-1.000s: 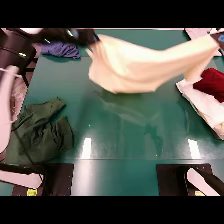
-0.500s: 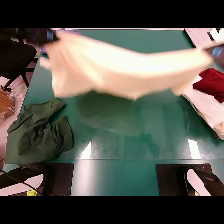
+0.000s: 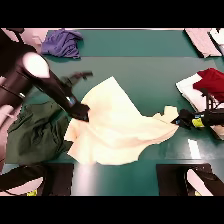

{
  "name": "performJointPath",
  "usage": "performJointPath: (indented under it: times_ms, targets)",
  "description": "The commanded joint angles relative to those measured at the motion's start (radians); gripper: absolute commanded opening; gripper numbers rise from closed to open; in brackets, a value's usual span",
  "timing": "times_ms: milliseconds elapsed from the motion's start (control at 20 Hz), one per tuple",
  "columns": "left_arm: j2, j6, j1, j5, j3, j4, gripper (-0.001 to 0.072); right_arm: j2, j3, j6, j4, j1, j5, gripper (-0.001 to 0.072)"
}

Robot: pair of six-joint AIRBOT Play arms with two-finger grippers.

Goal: Fold the shirts.

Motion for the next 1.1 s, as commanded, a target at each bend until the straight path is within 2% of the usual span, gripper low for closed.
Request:
performJointPath:
  times_ms: [0,50,100,200,300,350,400,500,600,750,850,950,1000,1050]
  targets:
    - [0.001,0.052,-0.043,0.104,-0.171,-0.025,0.0112,-0.211,0.011,-0.108,-0.029,-0.140,-0.027,0.0021]
    - [0.001,0.050,-0.030,0.119,-0.153,-0.012,0.0401,-0.258,0.053,-0.117,-0.031,-0.172,-0.014,0.0021]
    - [0.000,0.044,-0.002,0.148,-0.114,0.001,0.0597,-0.292,0.088,-0.119,-0.031,-0.189,0.004,0.0021]
    - [0.001,0.039,0.079,0.298,0.002,0.014,0.0606,-0.338,0.137,-0.126,-0.031,-0.190,0.048,0.0021]
    - [-0.007,0.040,0.155,0.563,0.096,0.010,0.0604,-0.334,0.142,-0.128,-0.034,-0.154,0.049,0.0021]
    - [-0.032,0.051,0.179,0.671,0.117,-0.012,0.0603,-0.321,0.142,-0.128,-0.032,-0.130,0.048,0.0021]
    - [-0.089,0.103,0.200,0.731,0.135,-0.085,0.0602,-0.303,0.142,-0.127,-0.032,-0.102,0.043,0.0021]
    - [-0.255,0.267,0.215,0.738,0.176,-0.291,0.0605,-0.263,0.142,-0.124,-0.033,-0.035,0.032,0.0021]
    - [-0.436,0.361,0.215,0.696,0.257,-0.404,0.0605,-0.234,0.142,-0.114,-0.033,0.011,0.035,0.0021]
    - [-0.626,0.398,0.215,0.692,0.392,-0.366,0.0605,-0.200,0.142,-0.097,-0.033,0.043,0.038,0.0021]
    - [-0.673,0.395,0.214,0.756,0.440,-0.248,0.0605,-0.176,0.142,-0.094,-0.034,0.042,0.049,0.0021]
    - [-0.680,0.391,0.214,0.853,0.446,-0.193,0.0591,-0.152,0.142,-0.089,-0.045,0.037,0.070,0.0021]
    - [-0.684,0.392,0.214,0.866,0.448,-0.195,0.0496,-0.138,0.142,-0.076,-0.072,0.036,0.076,0.0021]
    - [-0.699,0.398,0.214,0.856,0.457,-0.195,0.0495,-0.122,0.142,-0.063,-0.092,0.036,0.081,0.0021]
